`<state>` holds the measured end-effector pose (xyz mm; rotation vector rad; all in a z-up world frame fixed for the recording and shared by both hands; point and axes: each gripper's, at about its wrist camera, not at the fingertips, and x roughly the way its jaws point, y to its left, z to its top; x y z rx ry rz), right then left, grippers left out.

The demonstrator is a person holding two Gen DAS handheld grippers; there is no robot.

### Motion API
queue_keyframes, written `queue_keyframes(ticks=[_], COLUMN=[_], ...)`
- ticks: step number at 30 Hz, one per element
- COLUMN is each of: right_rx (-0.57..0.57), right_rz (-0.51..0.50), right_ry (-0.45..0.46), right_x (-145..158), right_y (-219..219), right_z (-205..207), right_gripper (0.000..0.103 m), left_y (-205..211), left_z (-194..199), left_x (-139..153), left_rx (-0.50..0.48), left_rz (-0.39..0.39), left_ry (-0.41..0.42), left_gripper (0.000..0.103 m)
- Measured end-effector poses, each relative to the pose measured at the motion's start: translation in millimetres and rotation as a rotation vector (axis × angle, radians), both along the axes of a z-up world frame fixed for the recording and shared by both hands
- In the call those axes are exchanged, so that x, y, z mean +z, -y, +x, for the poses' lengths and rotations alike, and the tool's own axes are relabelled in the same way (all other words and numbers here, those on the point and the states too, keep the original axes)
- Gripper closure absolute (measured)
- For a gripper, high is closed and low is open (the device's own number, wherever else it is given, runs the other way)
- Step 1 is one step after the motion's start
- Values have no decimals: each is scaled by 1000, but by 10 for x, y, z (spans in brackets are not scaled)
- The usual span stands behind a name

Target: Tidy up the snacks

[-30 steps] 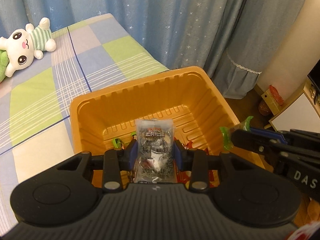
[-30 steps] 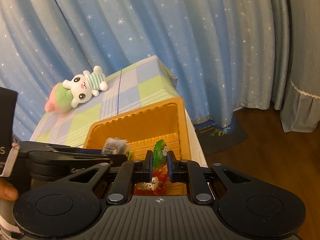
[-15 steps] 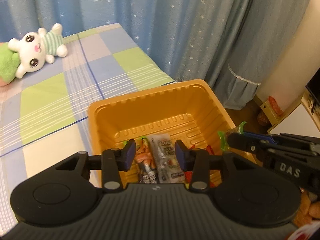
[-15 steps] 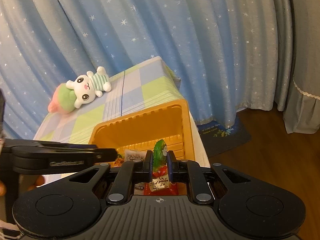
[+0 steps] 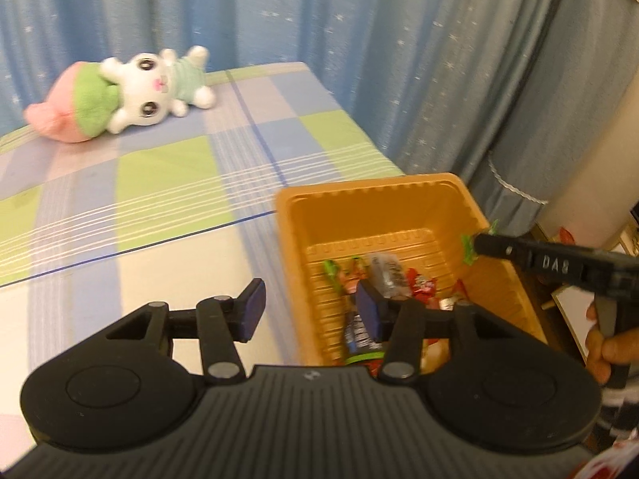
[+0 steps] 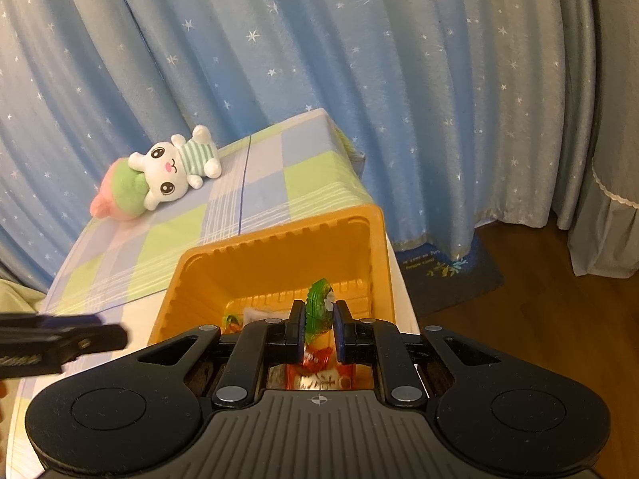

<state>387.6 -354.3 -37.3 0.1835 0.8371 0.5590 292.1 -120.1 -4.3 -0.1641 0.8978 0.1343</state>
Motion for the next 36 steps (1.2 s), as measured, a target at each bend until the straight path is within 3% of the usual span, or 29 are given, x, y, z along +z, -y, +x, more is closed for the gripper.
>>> queue_keyframes(ticks=[7,9,10,11,13,19,23,36], right_rx=[-13,-23,-35,-49,-61,-70,-80,-71], right_rz=[11,16,20,26,26,32,-4,-34], right_ry=[20,29,42,61,81,30,22,-26], right_x=[97,134,160,181,213,282,348,481], right_y=[-109,-120,-116,-115,-111,-133,-224,-651], right_z=[129,119,94,55,-26,-355,-750,-2099], right_gripper=[84,64,45,34,33,27,19,16], left_y=[-220,-286,-313,-341,-391,-510,-581,-860], left_z=[-336,-435,-494,-543,-663,-1013,-1244,-2165], left_x=[97,126,144,159,185,242,264,233], left_rx=[73,91,99,106,114,106,86,61], left_rz=[35,39,43,47,56,60,50,66], left_ry=[8,11,11,12,15,19,14,-25], left_gripper=[49,47,47,45,42,36,35,29])
